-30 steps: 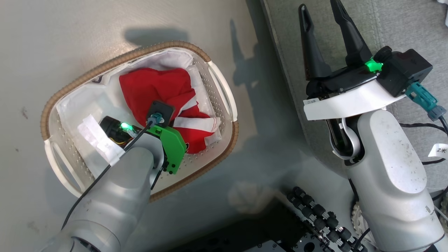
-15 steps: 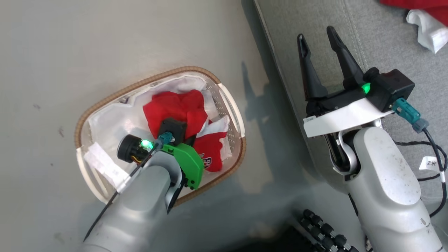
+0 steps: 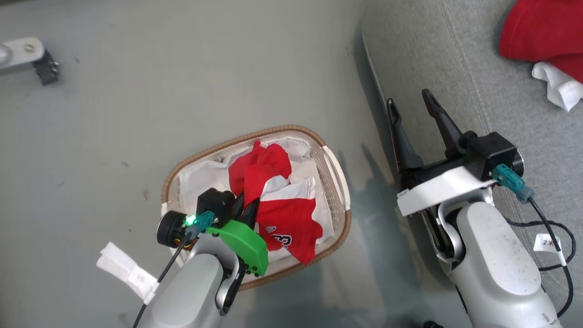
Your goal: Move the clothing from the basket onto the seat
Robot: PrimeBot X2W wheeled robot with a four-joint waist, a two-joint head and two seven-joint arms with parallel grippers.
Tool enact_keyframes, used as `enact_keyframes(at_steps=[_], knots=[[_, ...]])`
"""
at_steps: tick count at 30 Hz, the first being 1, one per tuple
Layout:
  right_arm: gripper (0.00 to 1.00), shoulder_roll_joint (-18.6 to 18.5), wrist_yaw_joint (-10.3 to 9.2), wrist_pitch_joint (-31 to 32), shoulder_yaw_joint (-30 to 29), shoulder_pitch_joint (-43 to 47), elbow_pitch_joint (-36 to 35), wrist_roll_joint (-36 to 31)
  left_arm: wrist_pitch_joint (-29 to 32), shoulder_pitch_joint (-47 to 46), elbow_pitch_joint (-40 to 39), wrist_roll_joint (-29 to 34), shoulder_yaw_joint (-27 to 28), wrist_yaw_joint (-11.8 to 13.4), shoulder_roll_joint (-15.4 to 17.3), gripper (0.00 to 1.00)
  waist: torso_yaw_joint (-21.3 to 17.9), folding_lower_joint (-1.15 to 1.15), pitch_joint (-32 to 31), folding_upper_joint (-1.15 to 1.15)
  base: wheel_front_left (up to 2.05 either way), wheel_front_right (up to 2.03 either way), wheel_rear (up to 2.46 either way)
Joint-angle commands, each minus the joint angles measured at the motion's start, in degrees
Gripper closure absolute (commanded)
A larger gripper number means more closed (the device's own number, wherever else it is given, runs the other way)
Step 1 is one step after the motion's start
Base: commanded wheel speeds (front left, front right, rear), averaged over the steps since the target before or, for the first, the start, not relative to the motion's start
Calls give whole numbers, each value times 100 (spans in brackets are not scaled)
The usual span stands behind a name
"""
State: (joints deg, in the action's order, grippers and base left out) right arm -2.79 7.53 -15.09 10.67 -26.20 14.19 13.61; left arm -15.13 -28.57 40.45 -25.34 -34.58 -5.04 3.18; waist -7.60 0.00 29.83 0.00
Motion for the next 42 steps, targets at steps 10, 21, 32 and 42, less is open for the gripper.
enact_keyframes(at_steps=[10,21,32,42], knots=[[0,-26,-8,-10,-117,708,138,-114,-1,725,-1180,596,852,-153,-19,100,704,0,-1322,0,0,0,0],[0,-26,-8,-10,-31,1269,258,-36,-2,561,-2271,568,1116,-229,-26,100,778,0,-1966,0,0,0,0],[0,-21,-8,-10,754,1419,71,-181,-1,534,-2528,503,1110,-154,-24,100,732,0,-2253,0,0,0,0],[0,-135,-8,-9,2206,741,-139,-585,-2,576,-2552,284,610,-42,-23,100,966,0,-2333,0,0,0,0]])
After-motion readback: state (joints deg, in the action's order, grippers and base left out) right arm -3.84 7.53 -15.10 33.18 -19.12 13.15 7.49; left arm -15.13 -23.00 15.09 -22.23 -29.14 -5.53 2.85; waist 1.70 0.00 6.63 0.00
